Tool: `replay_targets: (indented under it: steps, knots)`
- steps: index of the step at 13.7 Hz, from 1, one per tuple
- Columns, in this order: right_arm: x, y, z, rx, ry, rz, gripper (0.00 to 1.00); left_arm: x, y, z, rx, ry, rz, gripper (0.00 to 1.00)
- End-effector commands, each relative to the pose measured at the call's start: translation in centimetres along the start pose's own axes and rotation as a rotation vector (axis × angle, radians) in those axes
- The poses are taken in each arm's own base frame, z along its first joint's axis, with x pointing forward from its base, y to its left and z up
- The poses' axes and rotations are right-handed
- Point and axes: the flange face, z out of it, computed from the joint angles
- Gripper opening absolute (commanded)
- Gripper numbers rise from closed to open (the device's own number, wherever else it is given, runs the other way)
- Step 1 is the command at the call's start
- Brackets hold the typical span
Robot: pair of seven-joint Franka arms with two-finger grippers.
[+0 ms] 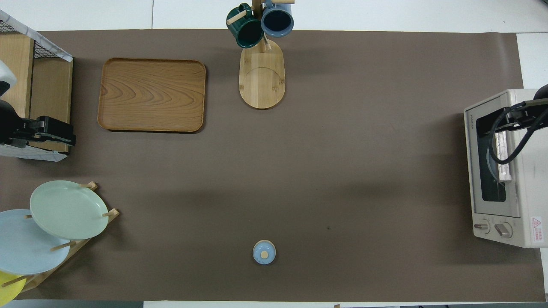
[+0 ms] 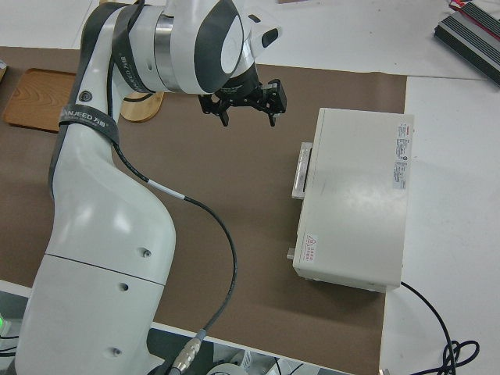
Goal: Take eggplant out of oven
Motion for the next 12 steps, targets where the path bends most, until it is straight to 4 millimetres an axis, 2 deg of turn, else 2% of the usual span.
replay_targets:
  steps: [1, 12]
  knots:
    - [0.13, 0.18, -0.37, 0.019, 0.008, 0.010, 1.00, -0.38, -0.23, -0.56, -0.010, -0.008, 0.001, 1.00]
    - [-0.41, 0.26, -1.14, 0.034, 0.025, 0.017, 1.00, -0.38, -0.23, -0.56, -0.010, -0.008, 0.001, 1.00]
